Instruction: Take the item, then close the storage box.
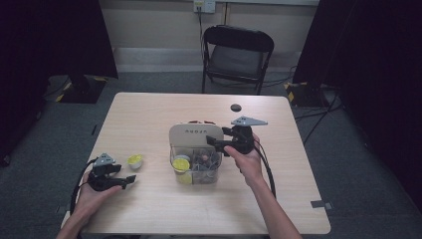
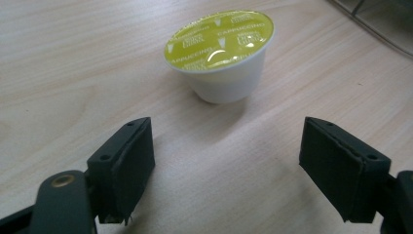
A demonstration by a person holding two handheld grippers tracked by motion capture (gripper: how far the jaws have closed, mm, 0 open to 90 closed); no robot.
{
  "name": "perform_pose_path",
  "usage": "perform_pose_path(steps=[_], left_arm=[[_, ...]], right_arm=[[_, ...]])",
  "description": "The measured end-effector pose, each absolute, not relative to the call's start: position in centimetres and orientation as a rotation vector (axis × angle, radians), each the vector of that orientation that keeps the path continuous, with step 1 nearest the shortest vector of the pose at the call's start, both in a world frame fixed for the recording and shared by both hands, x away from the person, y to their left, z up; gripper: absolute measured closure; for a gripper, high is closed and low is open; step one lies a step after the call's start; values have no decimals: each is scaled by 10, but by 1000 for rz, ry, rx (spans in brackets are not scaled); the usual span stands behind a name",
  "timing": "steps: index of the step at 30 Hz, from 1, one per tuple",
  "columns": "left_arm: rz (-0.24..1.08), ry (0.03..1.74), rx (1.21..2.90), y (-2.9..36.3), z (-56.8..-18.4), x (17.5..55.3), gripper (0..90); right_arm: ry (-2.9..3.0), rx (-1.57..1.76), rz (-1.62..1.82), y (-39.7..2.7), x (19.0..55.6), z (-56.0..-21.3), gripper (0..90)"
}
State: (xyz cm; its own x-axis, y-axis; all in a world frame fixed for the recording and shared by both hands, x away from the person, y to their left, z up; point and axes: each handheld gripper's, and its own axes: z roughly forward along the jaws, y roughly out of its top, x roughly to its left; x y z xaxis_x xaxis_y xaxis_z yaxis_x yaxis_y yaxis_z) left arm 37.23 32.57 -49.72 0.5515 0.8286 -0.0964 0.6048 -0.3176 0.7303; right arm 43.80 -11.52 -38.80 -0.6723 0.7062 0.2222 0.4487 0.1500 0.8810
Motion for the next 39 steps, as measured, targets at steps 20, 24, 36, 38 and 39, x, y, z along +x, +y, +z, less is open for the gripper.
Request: perform_pose_path(steps=[20, 24, 36, 38, 39], left_arm=[[507, 1132, 2066, 320, -502, 370, 192], [507, 1132, 2066, 320, -502, 370, 192], [507, 1132, 2066, 320, -502, 370, 191], [507, 1132, 2065, 320, -502, 370, 191], [507, 1132, 2065, 320, -502, 370, 191]], right_arm=[[2199, 1075, 1611, -113, 430, -379, 449], [2203, 1068, 1613, -113, 429, -378, 459], [2220, 1043, 1612, -115, 423, -374, 464], [2224, 1040, 1613, -115, 422, -374, 461], [2228, 1036, 1612, -115, 422, -374, 461]])
